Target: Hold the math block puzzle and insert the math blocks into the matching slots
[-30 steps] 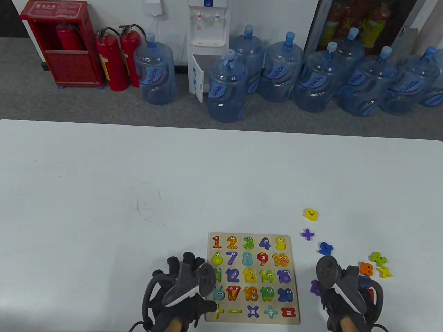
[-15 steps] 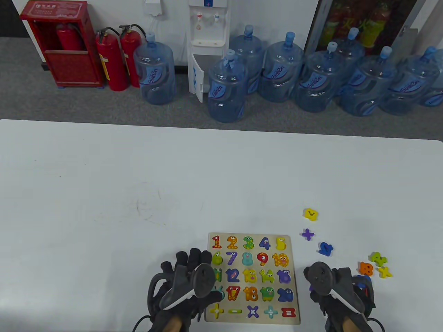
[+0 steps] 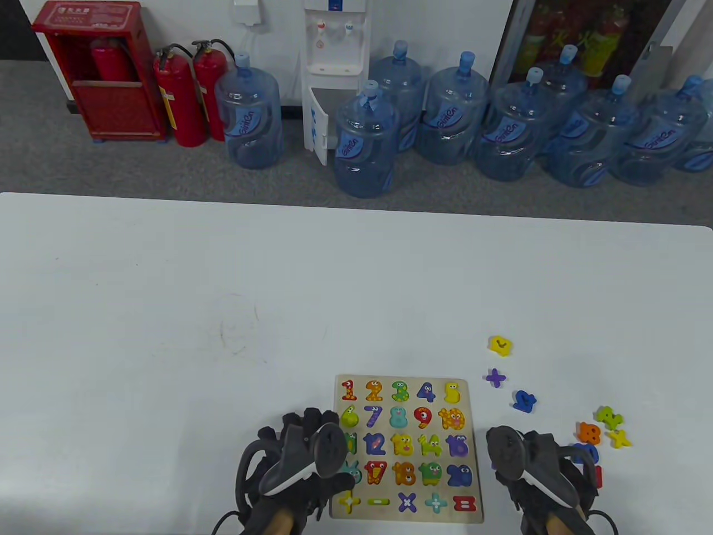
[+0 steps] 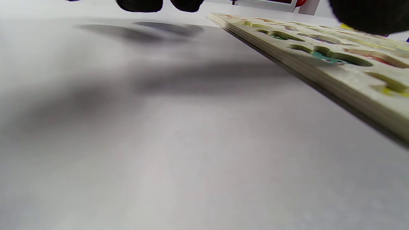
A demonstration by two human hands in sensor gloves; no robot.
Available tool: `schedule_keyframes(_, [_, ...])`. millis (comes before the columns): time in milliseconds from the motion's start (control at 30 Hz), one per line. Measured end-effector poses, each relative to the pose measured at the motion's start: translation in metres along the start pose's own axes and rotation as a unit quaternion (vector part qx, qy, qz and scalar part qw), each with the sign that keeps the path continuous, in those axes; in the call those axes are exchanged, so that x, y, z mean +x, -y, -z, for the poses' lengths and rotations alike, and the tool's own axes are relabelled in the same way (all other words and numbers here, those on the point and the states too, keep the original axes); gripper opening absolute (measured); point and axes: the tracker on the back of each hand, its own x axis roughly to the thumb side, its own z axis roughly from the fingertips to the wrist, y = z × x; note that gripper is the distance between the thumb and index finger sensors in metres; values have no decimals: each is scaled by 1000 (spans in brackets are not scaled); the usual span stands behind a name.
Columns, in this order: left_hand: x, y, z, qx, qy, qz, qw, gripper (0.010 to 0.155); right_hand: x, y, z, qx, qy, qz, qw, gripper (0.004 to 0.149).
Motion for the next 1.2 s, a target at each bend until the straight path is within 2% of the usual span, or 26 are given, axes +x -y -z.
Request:
schedule_keyframes(267, [1,-3,2,-9,-8,-7,1000,95,20,23,3,-33,42,58,997,64])
schedule_keyframes(333, [2,-3,2,-10,-7,-6,1000,95,34,29,8,-38,54,39,997,64])
schedule_keyframes(500, [0,-3,2,-10,-8,-4,1000,95,53,18,13,-37,61,18,997,64])
schedule_keyframes(633, [2,-3,1,-13,-8,0,1000,95,55,12,9,-66,58,-21,996,64])
schedule_keyframes(767, [3,-2,1,-13,-6,0,1000,95,57,6,12,-41,65,-5,997,64])
schedule_keyframes(1000, [3,-2,2,-14,-4,-1,1000,95,60,3,12,-37,65,-29,997,64])
schedule_keyframes(1133, [3,-1,1,-21,-3,0,1000,96,53,7,11,-40,60,-15,997,70])
schedule_keyframes(1200, [2,-1,1,-22,-3,6,1000,96,43,15,9,-60,49,4,997,69])
